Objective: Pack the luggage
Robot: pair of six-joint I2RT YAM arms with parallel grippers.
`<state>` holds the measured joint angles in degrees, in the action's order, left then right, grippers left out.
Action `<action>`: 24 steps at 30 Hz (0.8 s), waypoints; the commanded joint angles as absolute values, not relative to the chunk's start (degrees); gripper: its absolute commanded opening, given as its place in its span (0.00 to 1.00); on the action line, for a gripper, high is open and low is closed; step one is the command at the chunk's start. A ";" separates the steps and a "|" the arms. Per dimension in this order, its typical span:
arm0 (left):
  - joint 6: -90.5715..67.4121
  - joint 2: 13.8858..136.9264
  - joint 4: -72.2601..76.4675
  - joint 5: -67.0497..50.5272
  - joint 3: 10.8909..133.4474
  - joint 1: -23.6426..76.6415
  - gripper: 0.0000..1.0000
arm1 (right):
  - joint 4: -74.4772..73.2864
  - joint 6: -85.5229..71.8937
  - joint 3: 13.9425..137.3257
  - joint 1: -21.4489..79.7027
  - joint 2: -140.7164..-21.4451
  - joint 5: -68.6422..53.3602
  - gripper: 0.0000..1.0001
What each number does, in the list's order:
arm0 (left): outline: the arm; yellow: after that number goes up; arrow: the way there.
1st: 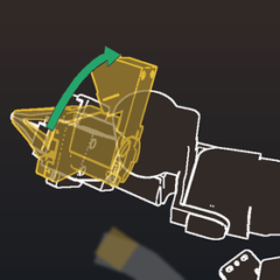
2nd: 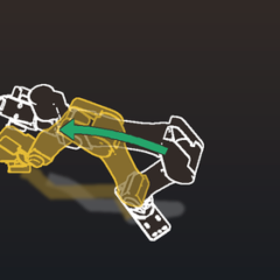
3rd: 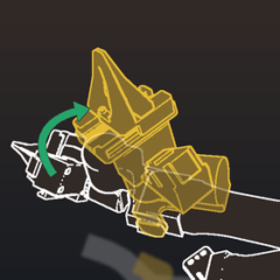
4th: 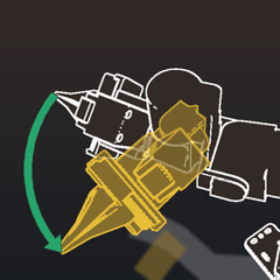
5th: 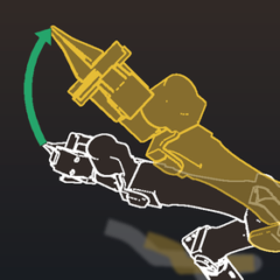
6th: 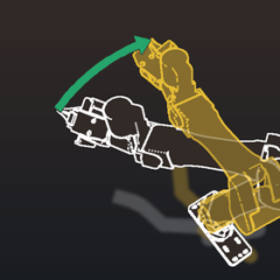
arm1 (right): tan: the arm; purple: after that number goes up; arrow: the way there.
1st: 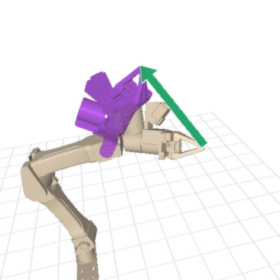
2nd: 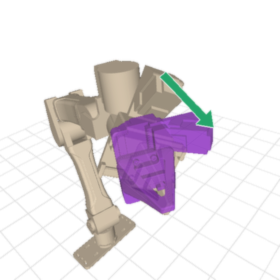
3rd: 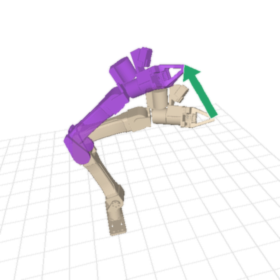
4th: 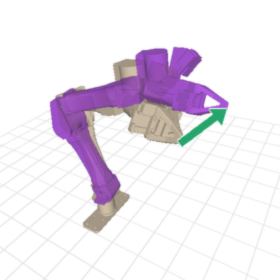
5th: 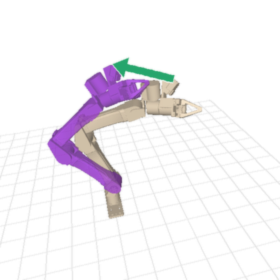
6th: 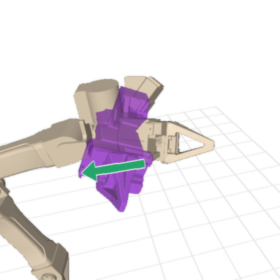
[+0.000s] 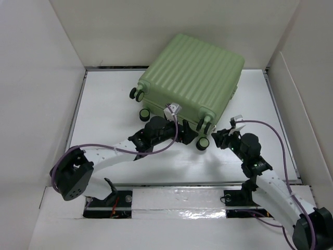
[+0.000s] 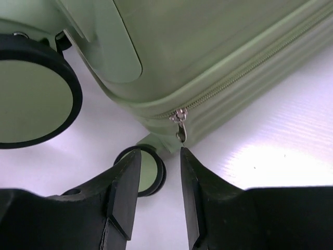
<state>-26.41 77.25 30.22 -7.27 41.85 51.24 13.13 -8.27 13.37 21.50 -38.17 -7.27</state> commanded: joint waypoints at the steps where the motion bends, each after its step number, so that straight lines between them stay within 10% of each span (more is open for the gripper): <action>1: -26.98 76.99 35.77 -13.18 43.85 50.54 0.81 | 22.06 -5.63 14.50 21.88 -41.73 -6.94 0.43; 13: -27.16 82.09 38.49 -18.54 46.76 50.54 0.81 | 33.30 -3.69 14.86 20.30 -51.76 -7.29 0.39; 24: -28.65 86.48 42.10 -20.83 50.36 50.54 0.76 | 41.39 -6.06 15.03 20.30 -59.06 -11.07 0.00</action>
